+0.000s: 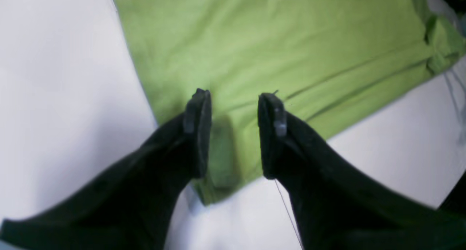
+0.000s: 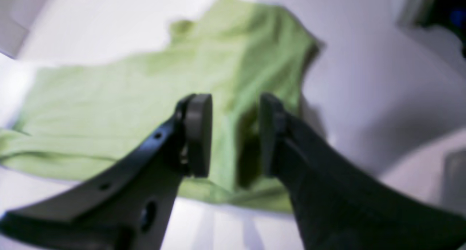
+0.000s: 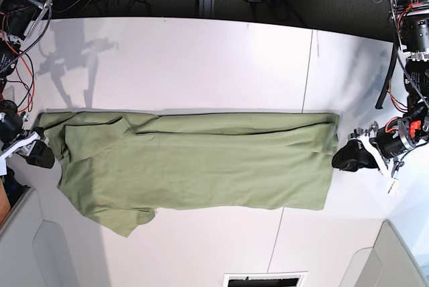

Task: Layout the t-shirt on the table in an organized manner, then fold the t-shirt properly
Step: 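Fold the held edge over the shirt body with both grippers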

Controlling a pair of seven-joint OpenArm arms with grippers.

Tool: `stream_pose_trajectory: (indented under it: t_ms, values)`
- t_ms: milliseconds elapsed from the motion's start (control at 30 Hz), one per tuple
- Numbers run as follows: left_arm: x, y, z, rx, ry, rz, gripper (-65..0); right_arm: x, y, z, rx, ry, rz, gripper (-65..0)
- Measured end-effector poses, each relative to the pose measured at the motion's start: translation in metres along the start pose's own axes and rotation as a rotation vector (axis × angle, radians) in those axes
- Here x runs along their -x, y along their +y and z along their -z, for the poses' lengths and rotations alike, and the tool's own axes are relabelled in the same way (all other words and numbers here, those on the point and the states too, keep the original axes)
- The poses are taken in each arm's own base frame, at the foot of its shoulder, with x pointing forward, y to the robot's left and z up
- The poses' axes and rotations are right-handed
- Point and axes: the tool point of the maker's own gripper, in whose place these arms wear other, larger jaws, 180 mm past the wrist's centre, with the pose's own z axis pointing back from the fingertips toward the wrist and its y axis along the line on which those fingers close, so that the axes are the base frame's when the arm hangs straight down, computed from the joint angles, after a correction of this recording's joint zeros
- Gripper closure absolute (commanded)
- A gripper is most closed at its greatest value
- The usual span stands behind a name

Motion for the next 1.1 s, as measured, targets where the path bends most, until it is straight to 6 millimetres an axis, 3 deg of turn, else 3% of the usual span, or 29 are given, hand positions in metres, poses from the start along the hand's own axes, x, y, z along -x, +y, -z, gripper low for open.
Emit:
stream_pose_trajectory:
  t_ms: [67,133,233,367,533,733,900,1100]
  values:
    - [0.008,-0.002,0.002,0.006,0.012,-0.011,-30.3,0.008,-0.008,-0.002,0.037,0.017,0.031,-22.1]
    - [0.015,-0.001,0.000,0.001,0.025,-0.017,-34.2,0.013,-0.018,-0.007,0.070,0.014,0.072,-26.2]
    - [0.035,0.004,-0.005,-0.016,0.047,-0.046,-34.5,0.023,-0.038,-0.022,0.124,0.008,0.119,-34.7]
    - [0.065,0.013,-0.017,-0.051,0.072,-0.111,-34.6,0.050,-0.056,-0.036,0.194,0.043,0.153,-35.7]
    - [0.062,0.028,-0.034,-0.092,-0.052,-0.221,-39.5,0.067,-0.059,-0.040,0.209,0.041,0.161,-35.7]
    - [0.095,0.018,-0.012,-0.054,-0.034,-0.357,-40.9,0.089,-0.066,-0.028,0.206,0.064,0.245,-35.7]
    - [0.089,0.021,0.003,-0.059,-0.086,-0.398,-40.8,0.097,-0.061,-0.013,0.171,0.060,0.316,-35.7]
    - [0.084,0.002,0.022,-0.003,-0.091,-0.405,-40.8,0.094,-0.036,0.005,0.099,0.029,0.349,-35.6]
